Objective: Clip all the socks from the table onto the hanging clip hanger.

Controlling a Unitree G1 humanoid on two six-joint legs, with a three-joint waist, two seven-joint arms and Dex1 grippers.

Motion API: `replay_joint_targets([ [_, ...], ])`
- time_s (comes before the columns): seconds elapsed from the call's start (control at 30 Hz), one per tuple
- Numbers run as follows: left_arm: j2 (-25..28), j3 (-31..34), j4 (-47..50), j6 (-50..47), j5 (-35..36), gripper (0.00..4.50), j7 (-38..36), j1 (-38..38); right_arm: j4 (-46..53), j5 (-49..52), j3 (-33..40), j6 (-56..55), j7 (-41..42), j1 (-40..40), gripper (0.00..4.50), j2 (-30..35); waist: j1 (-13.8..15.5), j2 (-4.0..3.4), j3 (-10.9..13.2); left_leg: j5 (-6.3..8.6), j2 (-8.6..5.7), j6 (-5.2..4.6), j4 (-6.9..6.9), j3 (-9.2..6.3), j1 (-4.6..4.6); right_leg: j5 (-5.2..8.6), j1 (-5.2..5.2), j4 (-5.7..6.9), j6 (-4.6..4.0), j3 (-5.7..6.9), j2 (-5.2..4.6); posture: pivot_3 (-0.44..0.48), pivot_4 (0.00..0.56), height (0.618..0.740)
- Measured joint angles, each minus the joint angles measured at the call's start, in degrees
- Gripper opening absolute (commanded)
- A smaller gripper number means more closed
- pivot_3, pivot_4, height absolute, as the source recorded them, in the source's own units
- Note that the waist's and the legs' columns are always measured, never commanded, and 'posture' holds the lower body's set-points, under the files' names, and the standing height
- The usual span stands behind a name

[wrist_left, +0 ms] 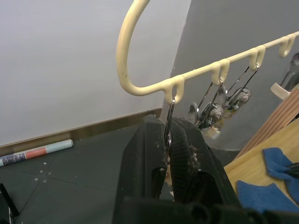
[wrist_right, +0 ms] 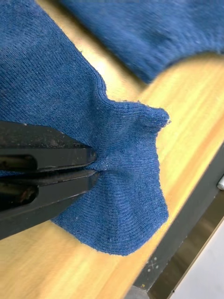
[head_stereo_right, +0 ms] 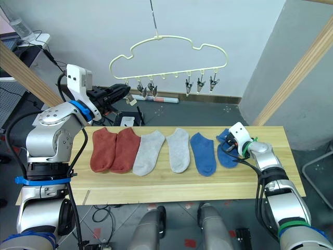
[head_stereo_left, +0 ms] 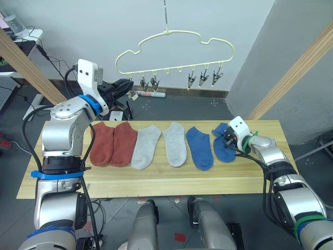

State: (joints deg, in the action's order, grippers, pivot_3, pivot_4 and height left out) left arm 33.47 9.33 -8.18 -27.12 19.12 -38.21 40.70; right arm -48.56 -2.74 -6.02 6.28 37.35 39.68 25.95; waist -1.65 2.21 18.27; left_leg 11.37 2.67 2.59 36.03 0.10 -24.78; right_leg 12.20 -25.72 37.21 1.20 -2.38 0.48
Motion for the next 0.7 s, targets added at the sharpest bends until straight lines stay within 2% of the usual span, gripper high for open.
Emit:
replay_joint_targets([
  [0.17,0.0,0.0,0.0,-1.4,0.6,0.11,-0.1,0.2,11.0,-0.3,0.1,1.5,1.0,-6.9,0.03,0.9,-0.2,-0.01,0.0,0.0,0.01,0.0,0.0,0.03,0.01,0.0,-0.02,0.03,0.0,-0.03,0.0,0.028,0.345,0.74],
  [0.23,0.1,0.2,0.7,-4.5,2.5,0.11,-0.2,0.4,19.8,-0.5,0.0,1.5,1.5,-11.3,0.03,2.2,-0.1,-0.1,0.1,0.0,0.0,0.0,0.0,0.0,-0.02,0.0,-0.05,0.06,0.01,-0.02,0.0,0.027,0.347,0.74],
  [0.33,-0.3,4.9,1.3,-21.0,11.6,0.11,0.7,3.2,44.4,0.6,-0.6,1.4,3.1,-20.3,0.03,3.6,-0.4,-0.2,0.2,0.0,0.07,0.0,0.02,-0.05,-0.05,0.02,-0.11,0.13,0.03,-0.01,0.1,0.025,0.346,0.74],
  [0.43,-1.9,9.6,0.7,-36.9,20.6,0.11,3.3,6.3,59.0,1.7,-2.9,3.4,3.2,-21.7,0.03,1.3,-0.6,-0.19,0.2,-0.01,0.07,0.01,0.07,-0.07,0.03,0.02,-0.12,0.36,0.03,0.0,0.12,0.025,0.343,0.74],
  [0.57,-3.2,14.8,-1.5,-46.1,25.4,0.11,7.1,8.5,64.9,0.5,-8.7,5.1,0.9,-20.6,0.03,-4.9,-0.5,-0.12,0.3,-0.15,0.06,0.25,0.09,-0.11,0.02,0.02,-0.35,0.72,0.02,0.01,0.12,0.021,0.335,0.74],
  [0.7,-4.1,17.0,-2.0,-49.2,27.2,0.11,10.2,9.8,65.8,-1.1,-11.4,7.2,-1.3,-16.2,0.03,-8.8,-0.1,-0.12,0.3,-0.24,0.03,0.37,0.12,-0.12,0.02,0.01,-0.37,0.79,0.02,0.01,0.08,0.02,0.334,0.74],
])
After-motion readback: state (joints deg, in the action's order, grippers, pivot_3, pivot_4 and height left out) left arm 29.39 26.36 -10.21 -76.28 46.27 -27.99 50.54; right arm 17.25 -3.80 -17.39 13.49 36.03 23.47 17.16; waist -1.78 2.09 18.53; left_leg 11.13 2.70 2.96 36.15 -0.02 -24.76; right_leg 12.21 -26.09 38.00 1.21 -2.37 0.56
